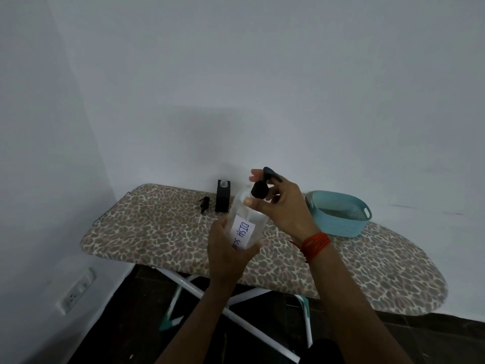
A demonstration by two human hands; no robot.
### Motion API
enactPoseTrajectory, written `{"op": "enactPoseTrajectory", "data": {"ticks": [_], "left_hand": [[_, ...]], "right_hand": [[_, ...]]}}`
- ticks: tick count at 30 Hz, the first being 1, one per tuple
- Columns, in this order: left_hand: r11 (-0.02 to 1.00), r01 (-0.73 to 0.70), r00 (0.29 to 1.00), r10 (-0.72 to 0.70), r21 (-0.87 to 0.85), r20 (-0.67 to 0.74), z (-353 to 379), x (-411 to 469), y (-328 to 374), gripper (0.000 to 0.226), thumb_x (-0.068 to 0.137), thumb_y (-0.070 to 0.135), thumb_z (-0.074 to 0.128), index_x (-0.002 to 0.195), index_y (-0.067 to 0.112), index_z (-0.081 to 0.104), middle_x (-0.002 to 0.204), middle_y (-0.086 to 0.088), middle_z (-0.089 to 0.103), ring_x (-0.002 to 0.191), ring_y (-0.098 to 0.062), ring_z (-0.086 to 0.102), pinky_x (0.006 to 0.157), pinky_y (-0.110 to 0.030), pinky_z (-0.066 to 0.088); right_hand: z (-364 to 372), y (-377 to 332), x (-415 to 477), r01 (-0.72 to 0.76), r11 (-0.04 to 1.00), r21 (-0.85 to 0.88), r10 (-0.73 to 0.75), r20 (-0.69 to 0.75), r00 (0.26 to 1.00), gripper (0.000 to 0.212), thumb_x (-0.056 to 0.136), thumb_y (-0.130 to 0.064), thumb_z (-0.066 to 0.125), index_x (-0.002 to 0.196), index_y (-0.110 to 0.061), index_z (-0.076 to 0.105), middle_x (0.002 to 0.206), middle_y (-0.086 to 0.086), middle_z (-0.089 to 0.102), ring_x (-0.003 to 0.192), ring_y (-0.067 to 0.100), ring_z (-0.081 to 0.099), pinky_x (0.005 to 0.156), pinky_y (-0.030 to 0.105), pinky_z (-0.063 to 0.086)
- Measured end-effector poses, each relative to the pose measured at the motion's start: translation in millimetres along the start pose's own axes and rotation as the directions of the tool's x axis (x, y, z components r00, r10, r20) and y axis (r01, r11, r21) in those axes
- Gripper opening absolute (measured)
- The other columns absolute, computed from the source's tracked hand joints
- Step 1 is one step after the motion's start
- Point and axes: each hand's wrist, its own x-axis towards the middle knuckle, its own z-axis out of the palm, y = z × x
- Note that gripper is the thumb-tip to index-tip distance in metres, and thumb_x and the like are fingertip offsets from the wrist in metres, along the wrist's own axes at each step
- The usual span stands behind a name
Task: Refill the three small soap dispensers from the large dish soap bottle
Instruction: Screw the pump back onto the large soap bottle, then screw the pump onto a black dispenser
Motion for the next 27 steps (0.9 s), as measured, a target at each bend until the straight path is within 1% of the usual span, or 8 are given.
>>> {"op": "enactPoseTrajectory", "data": {"ticks": [3, 6, 9, 11, 13, 16, 20, 27], "left_hand": [[0.995, 0.1, 0.994, -0.099, 0.007, -0.036, -1.4, 13.0, -22.2, 0.081, 0.055, 0.036, 0.099, 0.119, 0.009, 0.057, 0.108, -0.004, 0.058, 0.1, -0.025, 0.059, 0.078, -0.036, 0.051], [0.98, 0.191, 0.98, -0.187, 0.057, -0.063, -11.7, 44.9, -48.9, 0.076, 0.059, 0.037, 0.098, 0.117, 0.005, 0.061, 0.111, -0.01, 0.061, 0.104, -0.031, 0.06, 0.084, -0.046, 0.054], [0.954, 0.287, 0.955, -0.278, 0.083, -0.107, -26.3, 83.6, -74.9, 0.074, 0.061, 0.035, 0.097, 0.119, 0.006, 0.062, 0.113, -0.013, 0.064, 0.103, -0.034, 0.065, 0.084, -0.051, 0.058], [0.944, 0.315, 0.945, -0.302, 0.097, -0.127, -34.3, 101.8, -93.5, 0.074, 0.061, 0.031, 0.098, 0.119, 0.005, 0.061, 0.115, -0.016, 0.065, 0.104, -0.035, 0.066, 0.085, -0.052, 0.058], [0.94, 0.32, 0.943, -0.303, 0.12, -0.138, -40.3, 110.8, -110.6, 0.073, 0.061, 0.029, 0.098, 0.119, 0.003, 0.061, 0.116, -0.018, 0.065, 0.105, -0.036, 0.066, 0.084, -0.052, 0.058], [0.933, 0.335, 0.938, -0.317, 0.133, -0.138, -44.4, 110.3, -130.7, 0.078, 0.065, 0.026, 0.097, 0.127, 0.002, 0.057, 0.122, -0.018, 0.063, 0.109, -0.035, 0.064, 0.088, -0.05, 0.057], [0.929, 0.365, 0.922, -0.351, 0.066, -0.161, -43.2, 100.4, -145.1, 0.08, 0.069, 0.02, 0.094, 0.134, 0.0, 0.053, 0.124, -0.02, 0.061, 0.112, -0.035, 0.062, 0.085, -0.039, 0.05], [0.905, 0.422, 0.902, -0.415, 0.042, -0.121, -41.0, 91.5, -149.6, 0.076, 0.071, 0.018, 0.093, 0.132, -0.001, 0.051, 0.128, -0.021, 0.058, 0.118, -0.037, 0.059, 0.09, -0.039, 0.049]], "right_hand": [[-1.3, 28.9, -1.5, -0.025, 0.997, -0.073, 0.016, -0.109, 0.994, 0.062, 0.073, -0.043, 0.084, 0.129, -0.032, 0.059, 0.121, -0.017, 0.063, 0.084, 0.004, 0.059, 0.071, 0.019, 0.054], [1.6, 81.3, -9.3, -0.094, 0.971, -0.221, 0.058, -0.167, 0.984, 0.048, 0.077, -0.055, 0.076, 0.116, -0.032, 0.062, 0.108, -0.014, 0.066, 0.089, 0.004, 0.063, 0.074, 0.019, 0.053], [9.6, 155.6, -26.8, -0.242, 0.859, -0.45, 0.218, -0.107, 0.97, 0.028, 0.086, -0.032, 0.074, 0.11, -0.023, 0.065, 0.102, -0.005, 0.066, 0.094, 0.015, 0.062, 0.084, 0.033, 0.052], [14.4, 200.6, -45.3, -0.344, 0.768, -0.541, 0.35, -0.096, 0.932, 0.029, 0.087, -0.024, 0.072, 0.115, -0.016, 0.067, 0.109, 0.002, 0.066, 0.103, 0.021, 0.06, 0.095, 0.037, 0.046], [19.6, 230.7, -63.4, -0.385, 0.714, -0.585, 0.408, -0.099, 0.908, 0.03, 0.089, -0.021, 0.069, 0.118, -0.014, 0.066, 0.115, 0.006, 0.064, 0.108, 0.023, 0.057, 0.099, 0.035, 0.041], [28.1, 251.6, -76.0, -0.333, 0.715, -0.615, 0.307, -0.152, 0.94, 0.019, 0.087, -0.014, 0.069, 0.107, -0.012, 0.069, 0.109, 0.009, 0.063, 0.099, 0.026, 0.057, 0.092, 0.034, 0.038], [32.5, 253.6, -73.9, -0.322, 0.706, -0.631, 0.268, -0.183, 0.946, 0.014, 0.085, -0.011, 0.07, 0.099, -0.012, 0.07, 0.104, 0.008, 0.064, 0.095, 0.025, 0.057, 0.089, 0.032, 0.036], [32.0, 253.3, -75.6, -0.273, 0.703, -0.657, 0.224, -0.16, 0.961, 0.013, 0.085, -0.009, 0.07, 0.098, -0.011, 0.07, 0.1, 0.008, 0.064, 0.093, 0.026, 0.059, 0.09, 0.035, 0.037]]}}
